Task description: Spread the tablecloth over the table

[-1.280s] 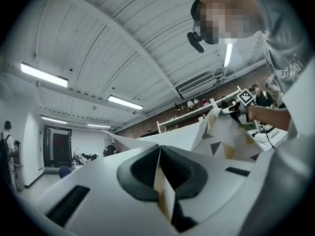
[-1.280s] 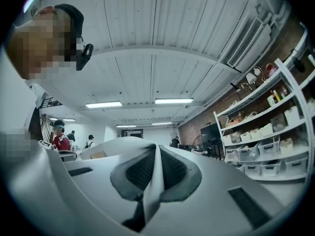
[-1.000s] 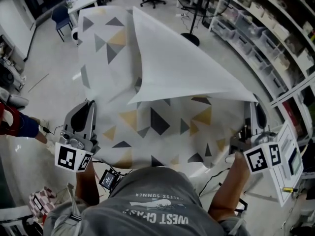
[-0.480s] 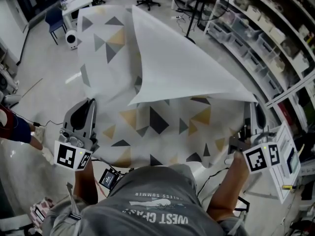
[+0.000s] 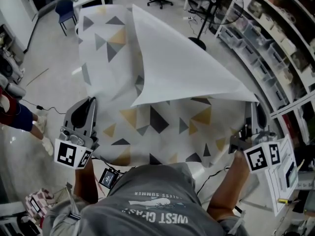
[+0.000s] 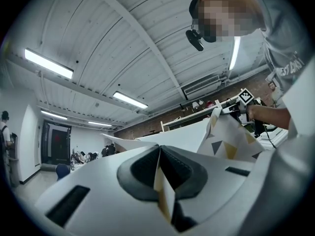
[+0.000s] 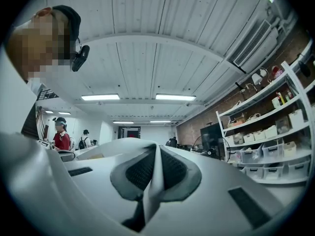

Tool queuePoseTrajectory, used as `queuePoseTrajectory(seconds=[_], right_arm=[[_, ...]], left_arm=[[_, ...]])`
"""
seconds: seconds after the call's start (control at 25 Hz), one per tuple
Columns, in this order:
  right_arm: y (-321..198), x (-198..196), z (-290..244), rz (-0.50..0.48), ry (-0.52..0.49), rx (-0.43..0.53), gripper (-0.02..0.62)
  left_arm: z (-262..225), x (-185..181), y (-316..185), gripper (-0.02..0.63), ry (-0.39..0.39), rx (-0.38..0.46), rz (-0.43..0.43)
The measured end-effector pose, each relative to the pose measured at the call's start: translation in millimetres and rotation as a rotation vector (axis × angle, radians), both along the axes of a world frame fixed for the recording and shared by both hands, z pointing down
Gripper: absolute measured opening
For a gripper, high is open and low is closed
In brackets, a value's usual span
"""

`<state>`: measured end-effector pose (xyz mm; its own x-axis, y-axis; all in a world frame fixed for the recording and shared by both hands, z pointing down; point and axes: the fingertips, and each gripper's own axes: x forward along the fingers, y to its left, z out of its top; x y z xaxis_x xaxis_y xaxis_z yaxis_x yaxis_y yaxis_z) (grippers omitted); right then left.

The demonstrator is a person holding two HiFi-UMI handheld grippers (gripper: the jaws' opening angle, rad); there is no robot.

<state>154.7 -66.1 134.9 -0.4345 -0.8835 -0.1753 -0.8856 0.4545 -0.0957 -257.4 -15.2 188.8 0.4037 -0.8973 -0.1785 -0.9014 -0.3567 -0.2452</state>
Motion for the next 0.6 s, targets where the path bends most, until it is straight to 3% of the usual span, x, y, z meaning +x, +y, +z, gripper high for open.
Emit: queuePoseTrajectory(seconds=[0.32, 0.6], right_arm=[[-62, -3, 9, -0.110, -0.029, -0.001, 0.014], [-112, -2, 20, -0.149, -0.030, -0.022, 0.014]], left_arm=[[4, 2, -20, 0.000, -0.017, -0.016, -0.108], [11, 1, -50, 0.000, -0.021, -0.032, -0.163]])
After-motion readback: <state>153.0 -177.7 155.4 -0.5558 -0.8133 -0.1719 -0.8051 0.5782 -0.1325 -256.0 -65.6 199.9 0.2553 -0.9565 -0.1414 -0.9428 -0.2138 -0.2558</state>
